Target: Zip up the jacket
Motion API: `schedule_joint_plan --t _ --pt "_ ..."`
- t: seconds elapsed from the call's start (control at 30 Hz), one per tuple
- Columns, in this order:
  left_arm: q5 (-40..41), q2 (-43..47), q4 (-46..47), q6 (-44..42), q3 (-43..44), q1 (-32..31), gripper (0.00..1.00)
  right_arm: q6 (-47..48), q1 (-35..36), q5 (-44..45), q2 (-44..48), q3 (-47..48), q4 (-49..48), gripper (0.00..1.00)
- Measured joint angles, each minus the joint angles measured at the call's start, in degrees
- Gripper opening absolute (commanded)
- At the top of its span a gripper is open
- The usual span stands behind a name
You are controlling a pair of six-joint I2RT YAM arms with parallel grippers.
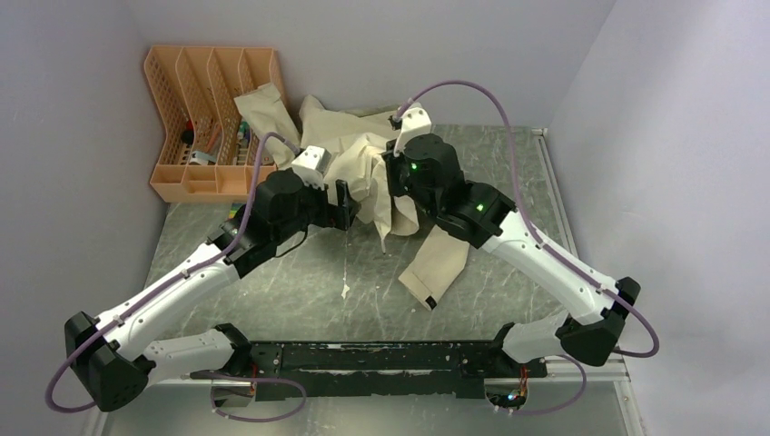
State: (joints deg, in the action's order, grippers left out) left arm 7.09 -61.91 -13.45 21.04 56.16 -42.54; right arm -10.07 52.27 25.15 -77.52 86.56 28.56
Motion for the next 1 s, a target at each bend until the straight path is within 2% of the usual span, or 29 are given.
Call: schedule_joint_plan --t 0.5,0.87,0.9,1.0 --pt "5.8 -4.9 -8.1 -15.6 7.8 -0.1 0.93 -0.1 0.0 -3.6 2.6 1.5 4.0 0.0" --pt "0.2 -9.4 -10.9 -23.1 8.1 -0.1 0.93 -0.1 0.0 -4.4 4.5 -0.3 3.9 0.0" --pt "-0.1 -10.0 -11.1 -23.3 8.3 -0.1 0.99 -0.2 0.0 -4.6 4.5 -0.6 3.8 0.0" --pt "-0.9 -11.9 -11.8 -23.7 9.5 -0.1 0.65 -0.3 0.0 -4.9 4.5 -1.5 3.7 0.0"
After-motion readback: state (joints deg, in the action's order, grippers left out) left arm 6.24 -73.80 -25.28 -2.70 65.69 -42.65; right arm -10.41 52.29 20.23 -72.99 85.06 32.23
